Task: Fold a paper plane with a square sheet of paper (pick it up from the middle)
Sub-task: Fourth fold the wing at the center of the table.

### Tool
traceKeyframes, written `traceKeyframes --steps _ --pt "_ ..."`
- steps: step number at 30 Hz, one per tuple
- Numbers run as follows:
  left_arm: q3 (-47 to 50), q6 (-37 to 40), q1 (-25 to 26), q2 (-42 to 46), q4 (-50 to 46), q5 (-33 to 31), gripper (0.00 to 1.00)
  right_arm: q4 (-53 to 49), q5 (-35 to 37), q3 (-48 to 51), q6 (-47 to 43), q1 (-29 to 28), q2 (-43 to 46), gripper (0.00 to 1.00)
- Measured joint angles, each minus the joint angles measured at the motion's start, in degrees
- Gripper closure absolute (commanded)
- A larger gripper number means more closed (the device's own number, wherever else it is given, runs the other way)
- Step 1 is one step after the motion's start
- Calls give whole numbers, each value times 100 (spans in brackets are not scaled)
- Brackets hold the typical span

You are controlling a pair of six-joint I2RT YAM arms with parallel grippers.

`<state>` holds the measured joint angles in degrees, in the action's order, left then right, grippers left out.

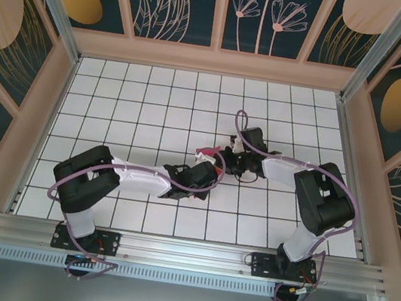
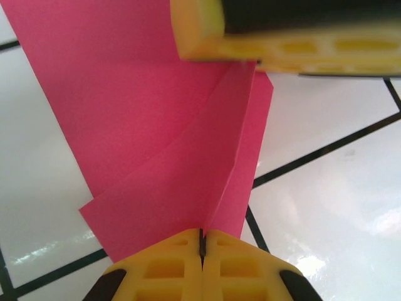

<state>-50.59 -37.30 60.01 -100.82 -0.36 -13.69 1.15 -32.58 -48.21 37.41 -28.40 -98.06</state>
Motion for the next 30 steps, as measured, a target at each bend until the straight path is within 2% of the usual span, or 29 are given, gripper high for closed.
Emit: traceKeyframes --steps 6,12,26,30 --pt "820 -374 -192 391 901 520 95 -181 83 -42 -72 50 236 63" --pt "1414 -745 -424 671 1899 1036 95 -208 133 -35 -118 109 669 62" --pt "2330 -1390 -925 715 3576 2070 97 -199 42 125 -151 81 728 81" --pt "2459 -1499 -1016 715 3842 2192 97 -160 -4 125 -146 -20 632 91"
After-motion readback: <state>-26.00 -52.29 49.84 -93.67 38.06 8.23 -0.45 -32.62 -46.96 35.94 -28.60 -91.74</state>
